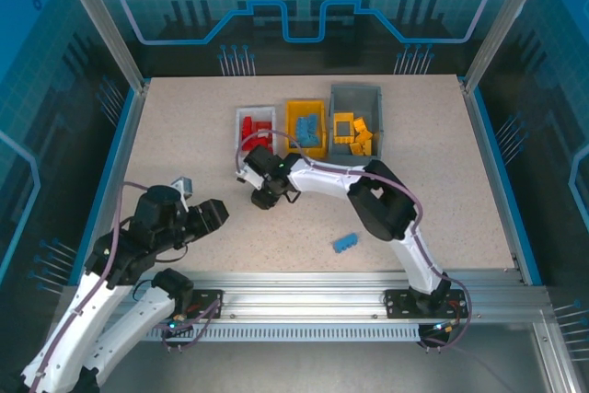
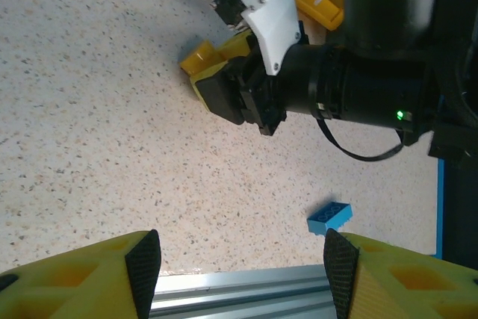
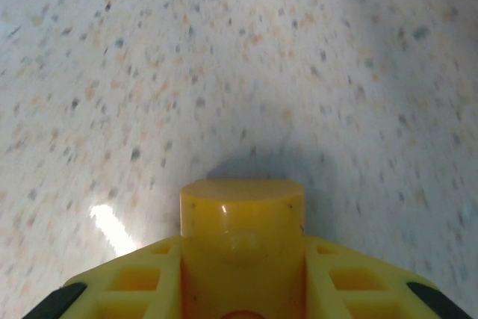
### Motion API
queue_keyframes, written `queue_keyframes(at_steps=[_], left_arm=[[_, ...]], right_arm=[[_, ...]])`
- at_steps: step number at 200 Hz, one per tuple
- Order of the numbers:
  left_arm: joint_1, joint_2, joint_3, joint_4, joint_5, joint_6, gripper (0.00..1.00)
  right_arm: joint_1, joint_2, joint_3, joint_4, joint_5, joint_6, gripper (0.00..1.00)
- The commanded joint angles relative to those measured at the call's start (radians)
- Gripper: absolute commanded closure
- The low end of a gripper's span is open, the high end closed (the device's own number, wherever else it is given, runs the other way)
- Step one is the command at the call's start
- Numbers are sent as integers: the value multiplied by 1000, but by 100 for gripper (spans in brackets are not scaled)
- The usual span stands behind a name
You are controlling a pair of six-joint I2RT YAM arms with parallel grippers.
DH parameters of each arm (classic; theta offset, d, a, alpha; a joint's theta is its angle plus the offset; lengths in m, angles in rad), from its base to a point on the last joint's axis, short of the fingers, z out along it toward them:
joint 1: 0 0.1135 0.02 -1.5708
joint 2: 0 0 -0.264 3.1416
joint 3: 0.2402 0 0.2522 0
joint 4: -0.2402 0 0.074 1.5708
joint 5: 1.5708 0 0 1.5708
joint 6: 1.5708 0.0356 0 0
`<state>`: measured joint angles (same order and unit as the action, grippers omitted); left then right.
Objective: Sort the legos into containers by color
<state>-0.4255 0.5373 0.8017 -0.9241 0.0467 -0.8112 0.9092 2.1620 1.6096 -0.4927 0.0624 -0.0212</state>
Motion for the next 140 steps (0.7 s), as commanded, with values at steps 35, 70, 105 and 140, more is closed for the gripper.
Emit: queue_keyframes(at_steps=[35, 70, 105, 140], left_arm=[[-28, 232, 68, 264, 179, 16, 36], [-257, 493, 192, 404, 41, 75, 36], [-413, 710, 311, 497, -62, 136, 36], [-514, 828, 377, 531, -130, 194, 36]], right_arm=[[-142, -511, -298, 69, 123, 236, 75], [-349, -600, -352, 4, 142, 315, 75], [-487, -472, -233, -101, 150, 375, 74], [-544, -303, -102, -180, 152, 405, 74]])
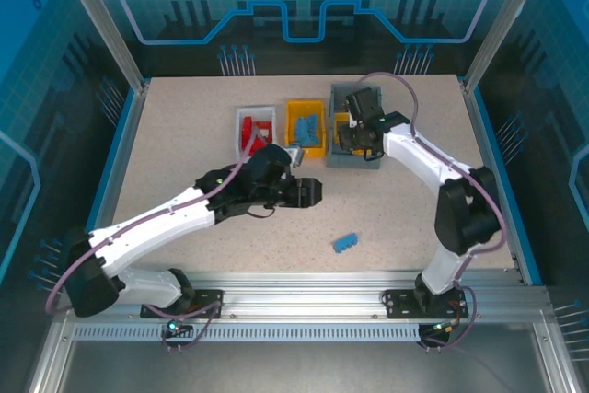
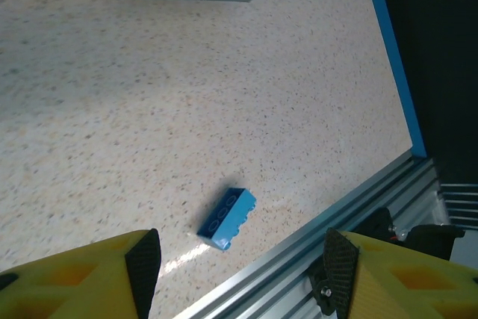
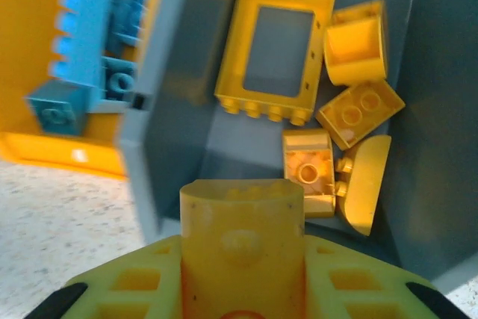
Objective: Sort the legos into containers by color
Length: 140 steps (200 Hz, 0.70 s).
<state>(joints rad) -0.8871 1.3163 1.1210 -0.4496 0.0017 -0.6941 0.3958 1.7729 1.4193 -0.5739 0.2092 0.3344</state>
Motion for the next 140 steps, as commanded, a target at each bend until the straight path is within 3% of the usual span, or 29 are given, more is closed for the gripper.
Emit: queue_keyframes(at_steps=[1, 96, 140], left_arm=[[-54, 51, 59, 57, -85, 77, 36], [-175, 100, 66, 48, -194, 119, 35], [-262, 61, 67, 52, -437, 117, 35]], right_arm=[[-31, 89, 91, -101, 6, 51, 74], [-57, 261, 184, -133, 16, 79, 68], [-58, 264, 192, -138, 19, 85, 59]])
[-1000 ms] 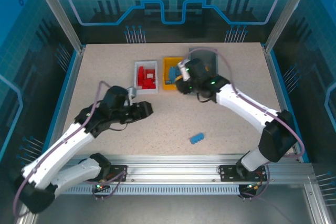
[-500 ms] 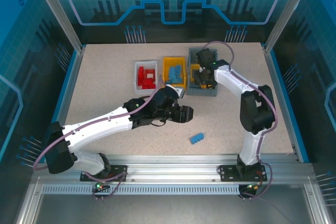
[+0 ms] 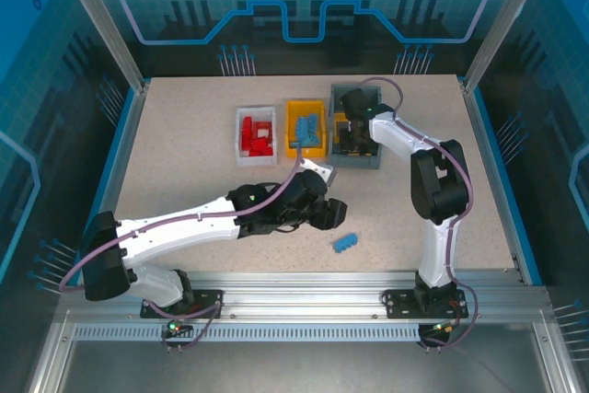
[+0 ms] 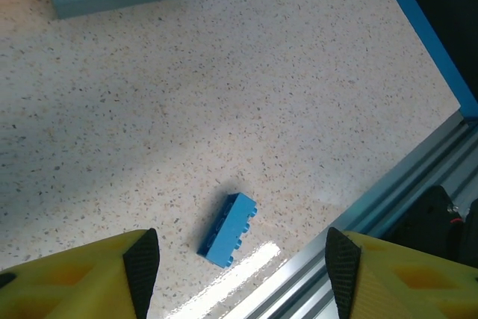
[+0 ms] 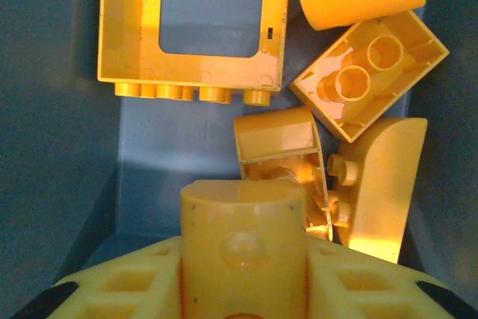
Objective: Sort the legos into containers by color
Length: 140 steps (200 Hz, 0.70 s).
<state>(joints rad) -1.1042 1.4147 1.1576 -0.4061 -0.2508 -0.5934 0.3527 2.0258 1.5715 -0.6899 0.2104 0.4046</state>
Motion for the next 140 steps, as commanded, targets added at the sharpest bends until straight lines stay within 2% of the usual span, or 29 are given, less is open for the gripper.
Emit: queue_keyframes(at_steps=[1, 35, 77, 103, 111, 140], left_arm=[[-47, -38, 29, 9, -189, 15, 34], [-63, -90, -22, 57, -286, -10, 34], [-64, -95, -39, 83, -284, 1, 34], [-62, -51, -24, 95, -190, 53, 30], [-63, -25, -8, 83, -151, 76, 25], [-49, 109, 63, 9, 27, 186, 17]], right_arm=[[-14, 11, 39, -22, 18, 15, 59], [-12, -2, 40, -21, 13, 10, 53], [-2, -77, 27, -17, 35, 3, 49], [20, -220, -27, 3, 69, -3, 48], [30, -280, -61, 6, 88, -2, 47], [55, -565, -266, 17, 100, 53, 42]])
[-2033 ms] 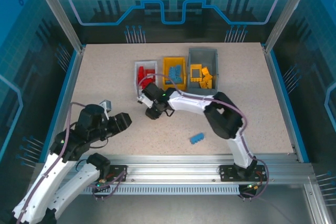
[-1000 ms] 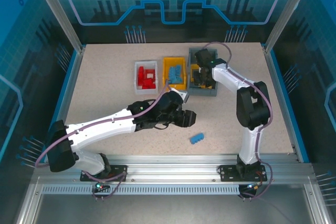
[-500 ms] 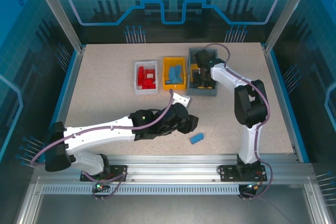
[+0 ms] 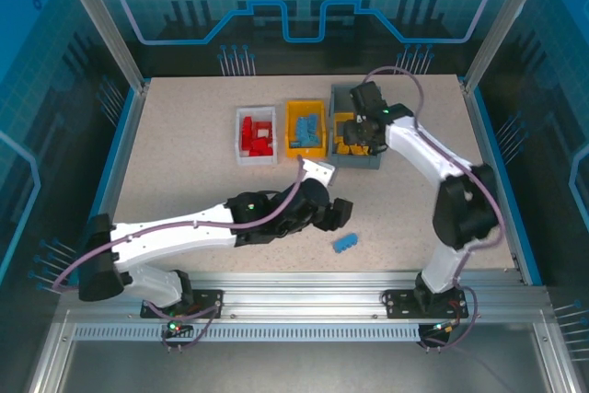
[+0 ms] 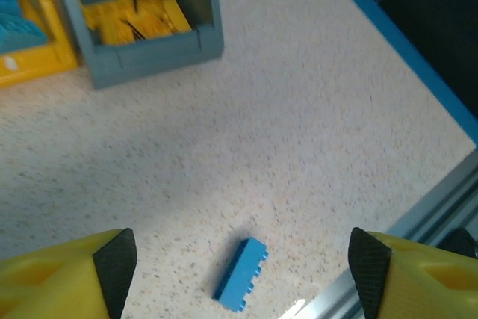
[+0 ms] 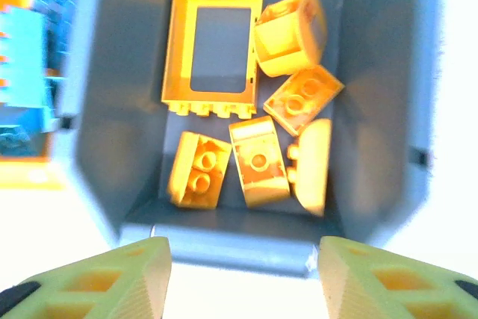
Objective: Sort the legos into containers by color
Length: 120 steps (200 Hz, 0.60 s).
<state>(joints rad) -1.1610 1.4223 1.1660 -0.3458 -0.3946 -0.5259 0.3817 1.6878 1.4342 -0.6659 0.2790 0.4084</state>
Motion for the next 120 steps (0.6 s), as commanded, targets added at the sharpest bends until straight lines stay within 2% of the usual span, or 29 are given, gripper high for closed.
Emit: queue_keyframes(at_steps=[1, 27, 74, 98, 120], left_arm=[[7, 107, 56, -54, 177, 122, 17], [16, 243, 132, -144, 276, 259, 15], [30, 461, 248, -268, 289, 386, 15], [31, 543, 272, -267, 291, 405, 15], [31, 587, 277, -245, 318, 410, 18]], right_arm=[[27, -241, -137, -8, 31, 50, 42], [47, -551, -336, -38, 12, 104, 33], [51, -1036, -549, -120, -174, 224, 23], [51, -1177, -601, -161, -213, 276, 23], [52, -1209, -602, -187, -212, 288, 23]])
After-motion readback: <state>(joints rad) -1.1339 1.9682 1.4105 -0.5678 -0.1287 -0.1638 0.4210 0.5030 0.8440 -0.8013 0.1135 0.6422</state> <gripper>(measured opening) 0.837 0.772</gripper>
